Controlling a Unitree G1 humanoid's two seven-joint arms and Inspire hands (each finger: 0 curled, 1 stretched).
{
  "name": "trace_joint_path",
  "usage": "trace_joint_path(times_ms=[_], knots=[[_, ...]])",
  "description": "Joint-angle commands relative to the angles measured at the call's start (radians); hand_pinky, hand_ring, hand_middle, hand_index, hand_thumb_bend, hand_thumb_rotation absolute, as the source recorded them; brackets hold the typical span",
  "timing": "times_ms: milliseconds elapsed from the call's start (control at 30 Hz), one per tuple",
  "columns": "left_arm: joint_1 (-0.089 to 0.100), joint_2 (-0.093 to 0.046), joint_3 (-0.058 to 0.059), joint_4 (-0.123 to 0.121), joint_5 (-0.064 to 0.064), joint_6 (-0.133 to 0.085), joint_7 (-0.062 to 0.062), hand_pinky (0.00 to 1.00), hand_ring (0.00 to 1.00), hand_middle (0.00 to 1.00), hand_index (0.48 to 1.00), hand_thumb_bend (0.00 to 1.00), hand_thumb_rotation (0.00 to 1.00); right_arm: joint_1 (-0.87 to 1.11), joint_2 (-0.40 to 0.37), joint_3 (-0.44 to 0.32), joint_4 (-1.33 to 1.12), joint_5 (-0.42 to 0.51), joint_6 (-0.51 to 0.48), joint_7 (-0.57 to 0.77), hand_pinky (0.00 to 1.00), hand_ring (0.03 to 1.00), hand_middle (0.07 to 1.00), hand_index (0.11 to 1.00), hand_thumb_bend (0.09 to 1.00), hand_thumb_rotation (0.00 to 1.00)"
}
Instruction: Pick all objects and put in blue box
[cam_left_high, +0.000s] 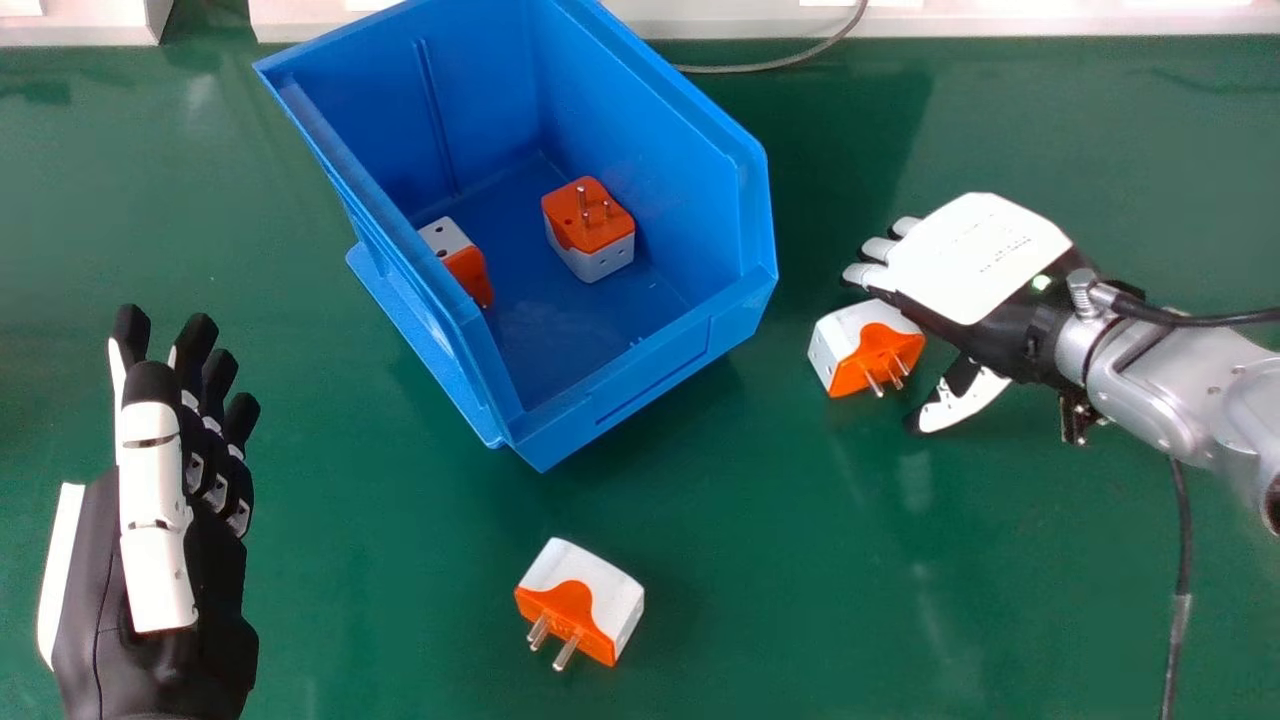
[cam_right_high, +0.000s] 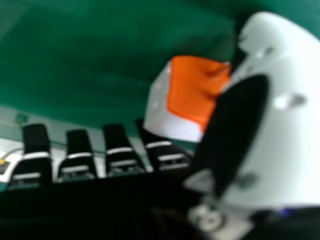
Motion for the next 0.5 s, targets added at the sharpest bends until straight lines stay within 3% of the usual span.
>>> trace_joint_path(times_ms=[0,133,467], knots=[[0.008,-0.004,-0.003,-0.023,0.007,-0.012,0.006,1.0,1.0,0.99,1.0,0.38,1.0,-0.039,0.02,0.013,0.006,-0.002,0.003,0.003,0.81,0.912,0.908,0.88,0.422,0.55],[0.013,-0.006,-0.004,-0.025,-0.002,-0.015,0.003,1.0,1.0,1.0,1.0,0.38,1.0,-0.059,0.042,0.03,0.032,-0.001,0.01,0.015,0.82,0.914,0.911,0.886,0.412,0.58],[0.032,-0.006,-0.003,-0.041,0.019,-0.017,0.017,1.0,1.0,0.98,1.0,0.4,1.0,-0.09,0.089,0.042,0.092,0.015,0.022,0.005,0.73,0.807,0.792,0.768,0.398,0.52]])
